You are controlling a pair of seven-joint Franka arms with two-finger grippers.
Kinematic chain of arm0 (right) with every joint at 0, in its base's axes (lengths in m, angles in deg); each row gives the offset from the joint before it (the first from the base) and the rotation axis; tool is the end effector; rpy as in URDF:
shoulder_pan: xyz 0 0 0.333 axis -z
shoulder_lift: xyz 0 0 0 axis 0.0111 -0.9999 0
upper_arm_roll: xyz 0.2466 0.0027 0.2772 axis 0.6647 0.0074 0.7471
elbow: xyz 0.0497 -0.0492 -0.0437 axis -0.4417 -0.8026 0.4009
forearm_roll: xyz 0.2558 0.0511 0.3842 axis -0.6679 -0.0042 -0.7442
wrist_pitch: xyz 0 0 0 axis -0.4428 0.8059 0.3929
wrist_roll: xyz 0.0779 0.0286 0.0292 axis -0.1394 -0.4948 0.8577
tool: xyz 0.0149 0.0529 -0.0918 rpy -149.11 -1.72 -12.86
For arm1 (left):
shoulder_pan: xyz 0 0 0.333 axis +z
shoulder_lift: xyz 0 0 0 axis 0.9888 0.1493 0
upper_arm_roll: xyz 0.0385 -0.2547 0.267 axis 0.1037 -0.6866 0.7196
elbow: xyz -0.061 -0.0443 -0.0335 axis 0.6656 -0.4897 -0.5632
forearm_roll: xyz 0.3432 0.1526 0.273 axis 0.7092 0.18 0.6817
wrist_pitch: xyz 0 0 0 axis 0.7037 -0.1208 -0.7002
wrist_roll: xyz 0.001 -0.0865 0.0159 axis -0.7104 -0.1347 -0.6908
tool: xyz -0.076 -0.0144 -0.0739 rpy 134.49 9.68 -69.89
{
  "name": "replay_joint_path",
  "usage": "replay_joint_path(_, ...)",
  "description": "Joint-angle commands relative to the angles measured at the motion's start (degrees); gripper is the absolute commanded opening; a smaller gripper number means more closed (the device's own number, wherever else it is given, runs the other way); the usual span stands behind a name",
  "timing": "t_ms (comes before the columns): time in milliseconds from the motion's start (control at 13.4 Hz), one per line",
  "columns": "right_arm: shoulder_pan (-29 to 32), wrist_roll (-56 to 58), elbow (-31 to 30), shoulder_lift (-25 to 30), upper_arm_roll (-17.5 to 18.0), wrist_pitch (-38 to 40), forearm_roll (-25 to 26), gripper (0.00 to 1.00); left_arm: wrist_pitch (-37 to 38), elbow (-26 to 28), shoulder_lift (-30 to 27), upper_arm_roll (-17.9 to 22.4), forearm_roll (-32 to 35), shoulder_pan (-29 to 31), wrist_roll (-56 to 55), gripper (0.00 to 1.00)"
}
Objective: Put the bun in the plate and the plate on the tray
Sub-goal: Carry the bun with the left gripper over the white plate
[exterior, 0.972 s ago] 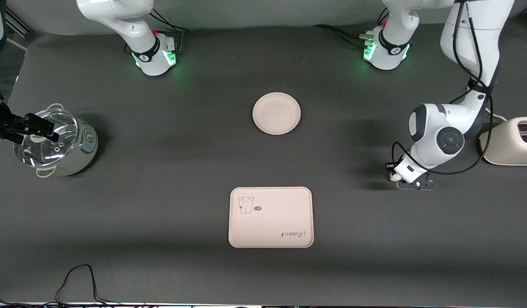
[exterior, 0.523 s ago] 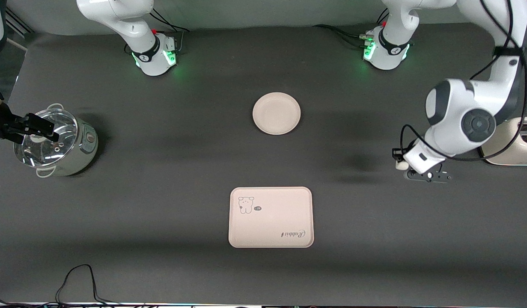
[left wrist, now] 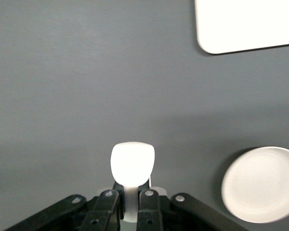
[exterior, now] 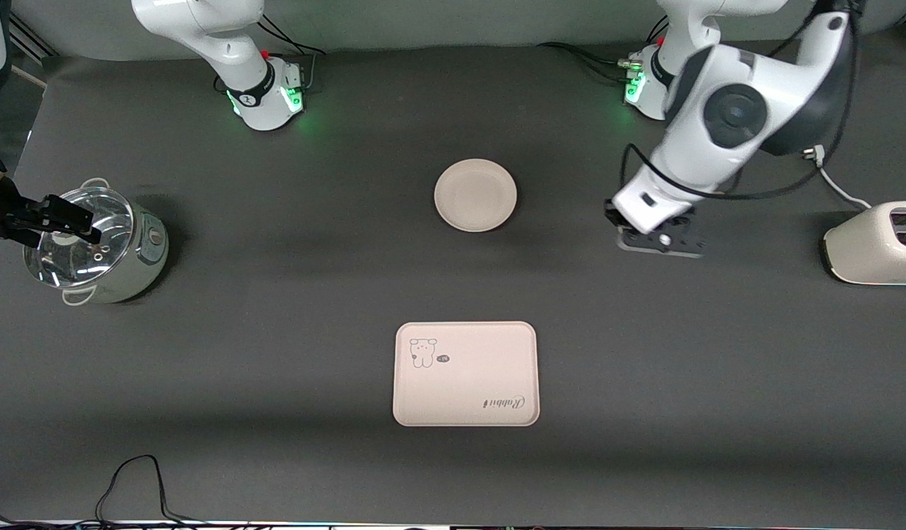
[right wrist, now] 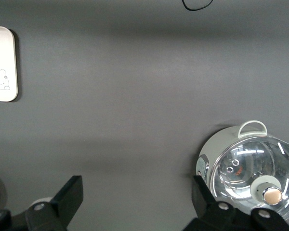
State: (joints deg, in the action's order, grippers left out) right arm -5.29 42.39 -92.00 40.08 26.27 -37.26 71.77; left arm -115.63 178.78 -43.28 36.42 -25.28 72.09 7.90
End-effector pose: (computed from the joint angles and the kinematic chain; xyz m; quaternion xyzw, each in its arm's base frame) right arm 0.6409 -0.0513 0.6470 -0.9999 -0.0054 -0.0050 0.0070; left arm 0.5487 -0.2834 0.4693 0.9981 -0.0530 -0.0294 0.0107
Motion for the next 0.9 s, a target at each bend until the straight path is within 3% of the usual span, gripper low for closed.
replay_joint_path(0,-0.1,-0.5,-0.9,1.0,-0.1,0.1,-0.1,1.00,1.3,-2.3,0.7,-3.7,-0.3,-1.9,-7.5,0.13)
replay_joint_path(598,0.1,-0.2,-1.0,1.0,-0.1,0.1,-0.1,1.00,0.0,-5.4,4.6,-5.3,0.2,-17.3,-24.6,0.14)
replay_joint_path(822,0.1,-0.2,-1.1,0.9,-0.1,0.0,-0.1,1.00,-4.6,-5.3,8.6,-5.3,1.1,-21.9,-30.7,0.14)
